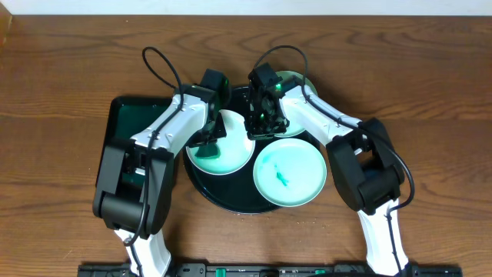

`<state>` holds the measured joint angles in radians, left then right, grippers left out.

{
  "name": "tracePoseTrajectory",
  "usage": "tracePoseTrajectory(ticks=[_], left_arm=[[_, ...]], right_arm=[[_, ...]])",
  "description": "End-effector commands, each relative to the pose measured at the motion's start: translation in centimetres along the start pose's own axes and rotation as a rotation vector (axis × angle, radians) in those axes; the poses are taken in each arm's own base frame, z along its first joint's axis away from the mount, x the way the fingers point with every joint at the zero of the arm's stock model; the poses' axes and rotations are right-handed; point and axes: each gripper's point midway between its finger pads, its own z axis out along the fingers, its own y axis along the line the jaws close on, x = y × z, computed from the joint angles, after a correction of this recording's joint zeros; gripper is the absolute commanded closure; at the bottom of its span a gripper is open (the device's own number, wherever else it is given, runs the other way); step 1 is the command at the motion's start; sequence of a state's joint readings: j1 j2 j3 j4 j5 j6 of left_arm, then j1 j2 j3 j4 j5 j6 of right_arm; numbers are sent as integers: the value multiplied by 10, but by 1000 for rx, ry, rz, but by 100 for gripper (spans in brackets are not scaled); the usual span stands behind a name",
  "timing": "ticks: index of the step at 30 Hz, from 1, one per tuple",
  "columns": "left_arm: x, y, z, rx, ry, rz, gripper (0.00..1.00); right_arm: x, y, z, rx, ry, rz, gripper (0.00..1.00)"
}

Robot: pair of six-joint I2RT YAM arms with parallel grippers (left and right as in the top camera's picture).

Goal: Clean dirty plates on tray and stack at the side
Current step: 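Scrub the white plate with the sponge in the left gripper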

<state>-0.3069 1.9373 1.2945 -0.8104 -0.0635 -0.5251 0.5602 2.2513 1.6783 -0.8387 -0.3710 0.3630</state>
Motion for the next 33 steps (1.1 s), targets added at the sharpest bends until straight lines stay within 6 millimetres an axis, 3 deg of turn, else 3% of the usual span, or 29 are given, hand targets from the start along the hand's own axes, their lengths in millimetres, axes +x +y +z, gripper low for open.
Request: tracePoseTrajectory(ticks=[1,3,6,8,12,15,18,19,24,30,33], left_arm=[[30,-23,10,167,160,141,93],[49,-57,-4,411,238,310,93],[63,-82,-23,613,281,407,93],[61,-86,-24,635,269,409,93],[37,-96,-21,635,170,368,93],[8,-73,-2,426,87,144,93],[-15,-30,12,160,-26,-35,93],[-25,-3,14,12,-96,-104,93],[-20,39,10,-201,-126,-177,93],[-6,55,7,-282,-82,-152,93],[16,31,12,-142,64,-16,93]], right_arm=[[3,-14,11,19,26,29,99],[3,-14,11,19,25,29,99],[3,-14,11,19,26,29,99],[4,-14,11,19,26,29,99],[4,-14,11,19,27,29,99],[5,-14,11,21,30,31,99],[5,-15,11,21,32,31,99],[5,-15,11,21,32,31,99],[5,-15,11,21,31,31,99],[5,-15,10,21,32,32,99],[5,-14,10,16,34,34,99]])
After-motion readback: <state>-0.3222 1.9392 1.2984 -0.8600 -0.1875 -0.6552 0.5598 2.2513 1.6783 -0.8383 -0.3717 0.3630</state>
